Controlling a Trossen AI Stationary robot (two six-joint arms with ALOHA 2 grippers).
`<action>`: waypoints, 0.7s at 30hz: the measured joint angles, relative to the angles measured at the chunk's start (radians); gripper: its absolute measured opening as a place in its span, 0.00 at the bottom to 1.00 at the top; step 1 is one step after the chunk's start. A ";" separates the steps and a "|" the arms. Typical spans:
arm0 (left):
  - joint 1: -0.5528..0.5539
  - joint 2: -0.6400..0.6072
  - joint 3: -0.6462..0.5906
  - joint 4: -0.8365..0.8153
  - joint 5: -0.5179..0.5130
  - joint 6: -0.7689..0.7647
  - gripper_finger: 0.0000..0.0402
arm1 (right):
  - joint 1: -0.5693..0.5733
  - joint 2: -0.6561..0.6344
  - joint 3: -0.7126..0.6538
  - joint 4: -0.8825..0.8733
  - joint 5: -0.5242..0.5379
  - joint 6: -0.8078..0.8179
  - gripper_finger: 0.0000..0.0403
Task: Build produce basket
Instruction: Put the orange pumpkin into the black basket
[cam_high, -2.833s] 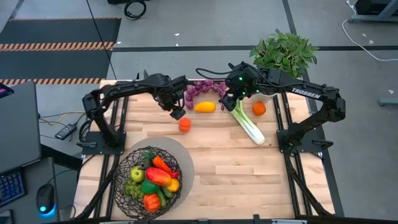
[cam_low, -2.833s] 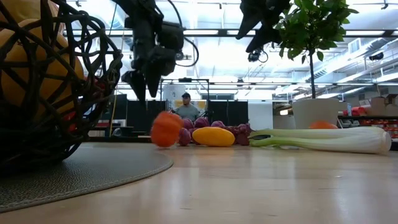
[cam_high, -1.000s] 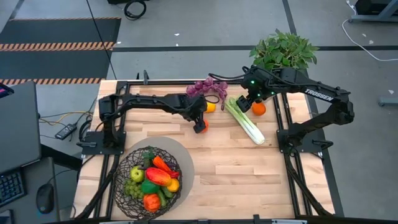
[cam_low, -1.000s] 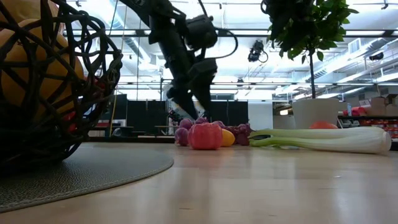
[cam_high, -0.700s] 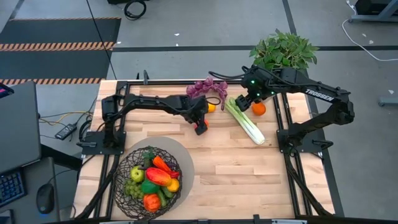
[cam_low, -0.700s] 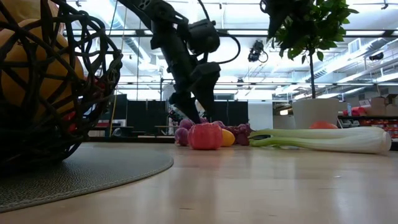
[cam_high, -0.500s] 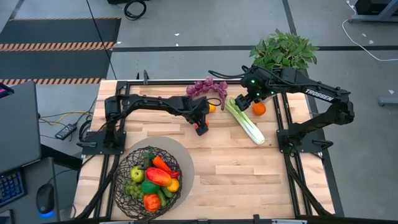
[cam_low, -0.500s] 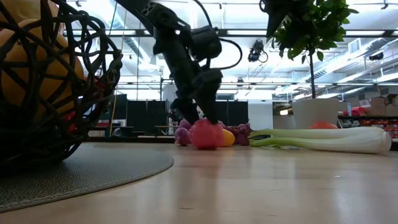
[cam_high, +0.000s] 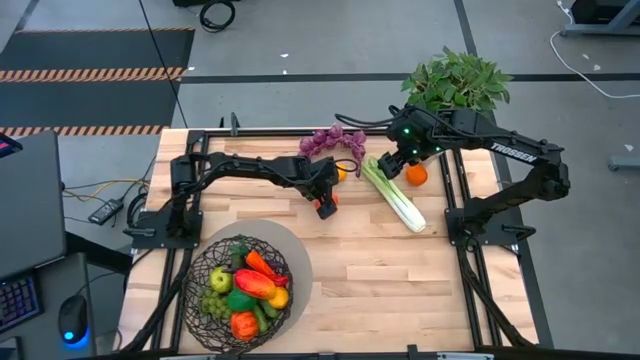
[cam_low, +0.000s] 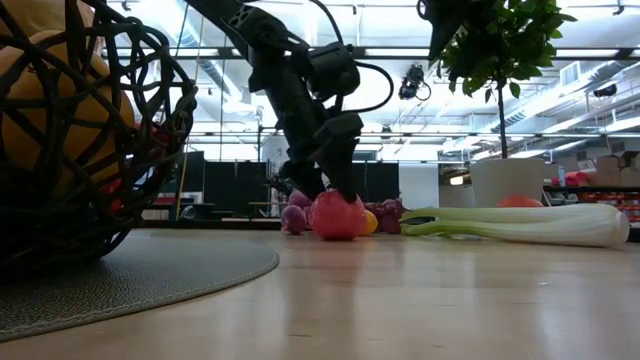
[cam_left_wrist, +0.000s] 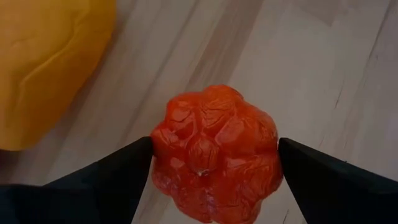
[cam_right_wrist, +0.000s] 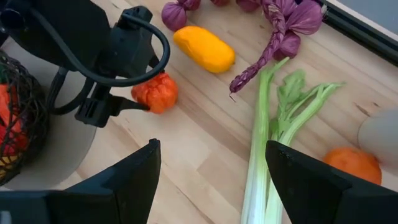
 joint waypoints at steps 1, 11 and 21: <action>0.000 0.000 0.000 -0.004 0.000 0.000 0.87 | 0.000 0.000 0.000 0.000 0.000 -0.005 0.73; 0.000 -0.023 -0.002 -0.039 -0.003 -0.057 0.62 | 0.000 0.000 0.000 0.000 0.001 -0.078 0.73; -0.001 -0.106 -0.003 -0.091 0.023 -0.109 0.49 | -0.001 0.000 0.000 0.004 0.029 -0.119 0.73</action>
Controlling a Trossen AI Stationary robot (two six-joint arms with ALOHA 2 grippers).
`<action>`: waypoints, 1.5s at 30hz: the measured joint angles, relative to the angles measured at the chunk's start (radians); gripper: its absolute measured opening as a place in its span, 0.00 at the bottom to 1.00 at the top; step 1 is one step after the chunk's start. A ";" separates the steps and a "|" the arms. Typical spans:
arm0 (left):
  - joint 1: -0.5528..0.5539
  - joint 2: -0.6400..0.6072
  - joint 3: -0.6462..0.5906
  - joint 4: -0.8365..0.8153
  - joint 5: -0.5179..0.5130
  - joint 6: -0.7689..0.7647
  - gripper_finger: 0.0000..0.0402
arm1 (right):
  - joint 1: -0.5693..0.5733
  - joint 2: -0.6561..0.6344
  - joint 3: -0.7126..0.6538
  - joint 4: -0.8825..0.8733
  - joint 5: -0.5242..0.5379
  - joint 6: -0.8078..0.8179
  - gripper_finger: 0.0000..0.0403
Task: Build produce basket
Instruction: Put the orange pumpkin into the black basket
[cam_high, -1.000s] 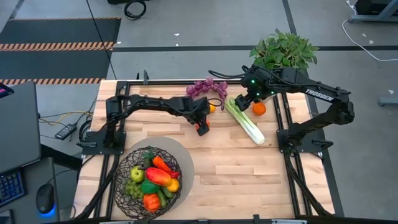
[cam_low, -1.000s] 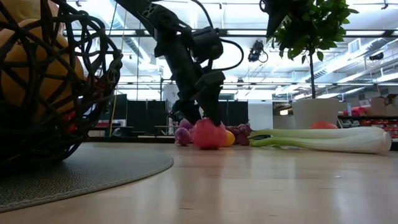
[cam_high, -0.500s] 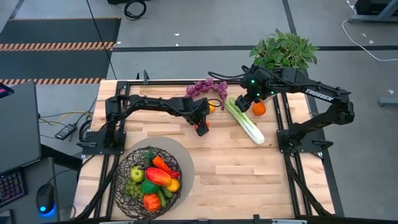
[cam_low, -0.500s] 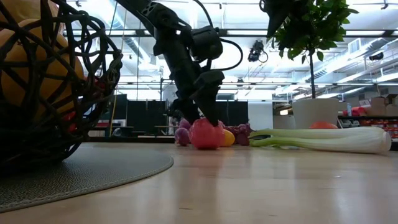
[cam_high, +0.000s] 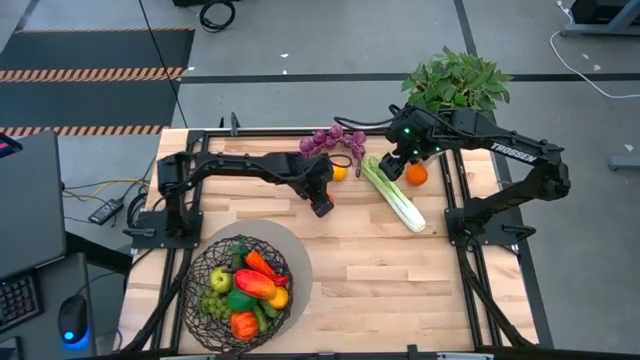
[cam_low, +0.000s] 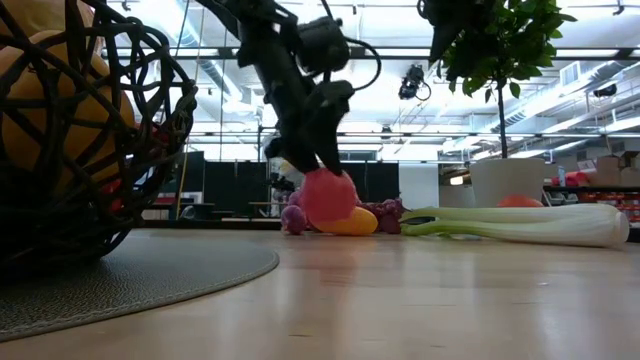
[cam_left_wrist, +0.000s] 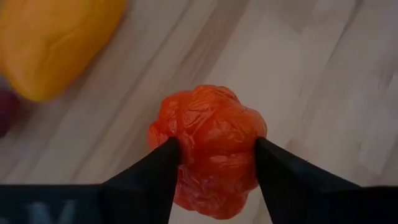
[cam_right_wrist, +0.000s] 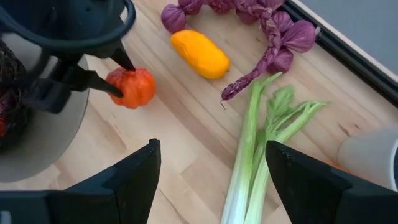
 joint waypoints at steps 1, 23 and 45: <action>0.000 -0.008 0.000 -0.012 0.003 -0.005 0.48 | -0.001 0.000 0.000 0.004 0.000 -0.006 0.73; -0.024 -0.390 0.000 -0.466 0.202 -0.353 0.44 | -0.002 0.000 0.000 0.078 0.008 -0.119 0.73; -0.493 -0.597 0.001 -0.802 0.233 -0.891 0.52 | 0.134 0.000 0.000 0.064 -0.047 -0.163 0.73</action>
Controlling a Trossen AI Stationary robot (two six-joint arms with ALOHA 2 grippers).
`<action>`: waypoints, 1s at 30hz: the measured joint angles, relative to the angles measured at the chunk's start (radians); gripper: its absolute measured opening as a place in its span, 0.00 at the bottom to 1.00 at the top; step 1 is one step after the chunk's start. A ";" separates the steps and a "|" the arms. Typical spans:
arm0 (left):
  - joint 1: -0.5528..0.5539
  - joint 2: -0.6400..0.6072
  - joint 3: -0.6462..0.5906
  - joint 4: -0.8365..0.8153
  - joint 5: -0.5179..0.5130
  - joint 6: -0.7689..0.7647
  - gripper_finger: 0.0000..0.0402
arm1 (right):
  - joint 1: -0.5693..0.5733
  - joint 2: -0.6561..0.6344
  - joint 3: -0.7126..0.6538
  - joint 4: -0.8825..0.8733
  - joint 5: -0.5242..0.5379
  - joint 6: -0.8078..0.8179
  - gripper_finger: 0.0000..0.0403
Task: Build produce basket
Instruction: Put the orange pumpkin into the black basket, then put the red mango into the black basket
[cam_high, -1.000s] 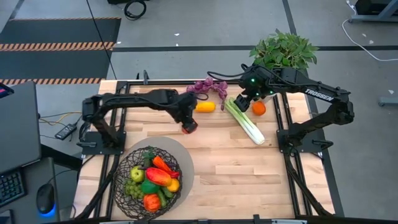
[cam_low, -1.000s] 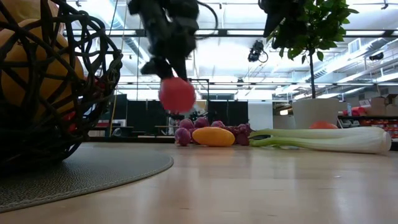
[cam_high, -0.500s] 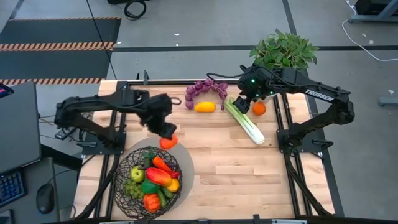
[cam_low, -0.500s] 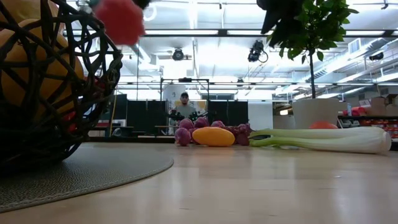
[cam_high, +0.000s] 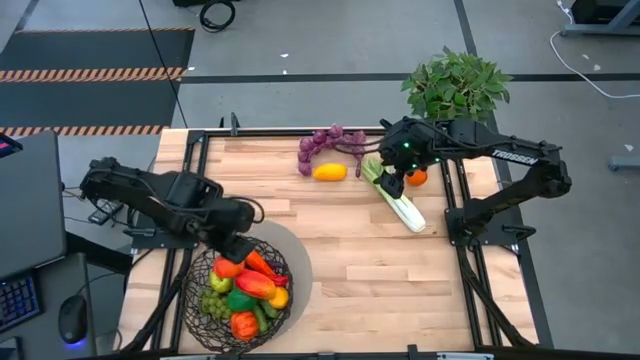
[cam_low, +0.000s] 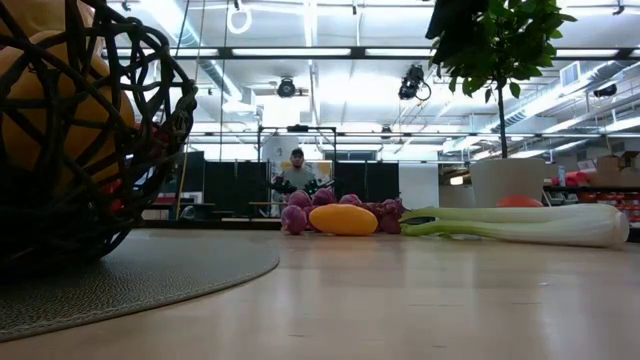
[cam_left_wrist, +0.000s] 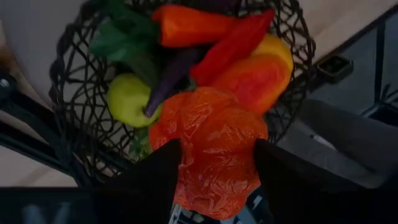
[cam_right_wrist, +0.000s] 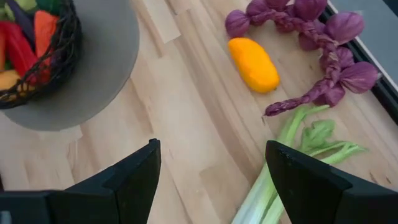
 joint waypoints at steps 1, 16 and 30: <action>-0.012 -0.001 0.000 0.001 0.000 -0.005 0.53 | 0.008 0.000 0.000 0.002 0.006 0.000 0.73; -0.077 0.000 0.000 0.002 0.081 0.005 0.80 | 0.037 0.000 0.000 0.112 0.053 0.025 0.73; 0.029 0.000 0.000 0.213 -0.017 -0.004 0.85 | -0.001 -0.001 -0.254 0.314 0.088 0.006 0.73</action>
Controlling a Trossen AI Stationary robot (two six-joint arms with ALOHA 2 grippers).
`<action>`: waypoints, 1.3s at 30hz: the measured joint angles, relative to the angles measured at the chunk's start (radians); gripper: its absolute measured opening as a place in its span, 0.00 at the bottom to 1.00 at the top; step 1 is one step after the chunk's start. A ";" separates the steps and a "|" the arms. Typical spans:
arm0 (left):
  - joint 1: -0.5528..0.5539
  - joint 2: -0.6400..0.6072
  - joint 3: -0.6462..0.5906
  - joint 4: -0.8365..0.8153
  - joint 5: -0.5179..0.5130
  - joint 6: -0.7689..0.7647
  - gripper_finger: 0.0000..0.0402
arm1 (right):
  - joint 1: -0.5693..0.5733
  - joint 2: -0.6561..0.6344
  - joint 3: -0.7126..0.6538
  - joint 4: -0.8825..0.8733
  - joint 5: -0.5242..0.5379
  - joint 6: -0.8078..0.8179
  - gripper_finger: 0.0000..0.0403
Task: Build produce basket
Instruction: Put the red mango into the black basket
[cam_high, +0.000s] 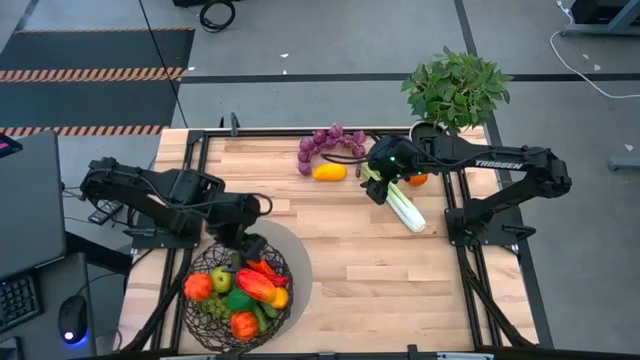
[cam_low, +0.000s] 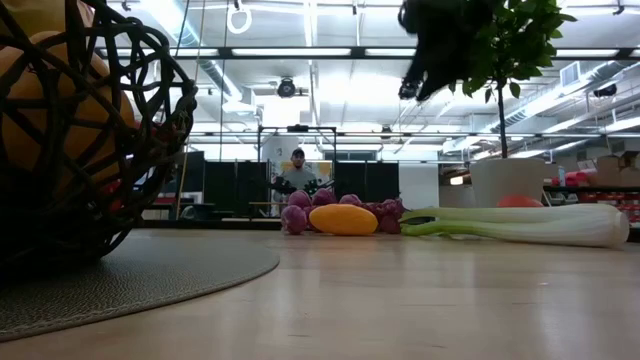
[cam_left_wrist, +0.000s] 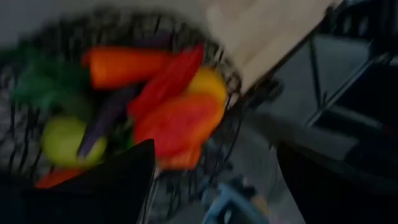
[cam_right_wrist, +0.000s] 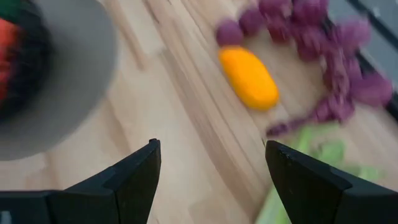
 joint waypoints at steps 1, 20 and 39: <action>0.011 0.000 0.000 0.015 -0.022 0.002 0.85 | -0.009 0.000 -0.020 -0.006 0.000 0.019 0.73; 0.443 0.000 0.000 0.145 -0.112 0.497 0.85 | -0.194 0.000 -0.268 -0.122 0.103 0.466 0.73; 0.625 0.000 0.000 0.400 0.081 0.823 0.85 | -0.158 0.076 -0.289 0.498 0.025 0.045 0.73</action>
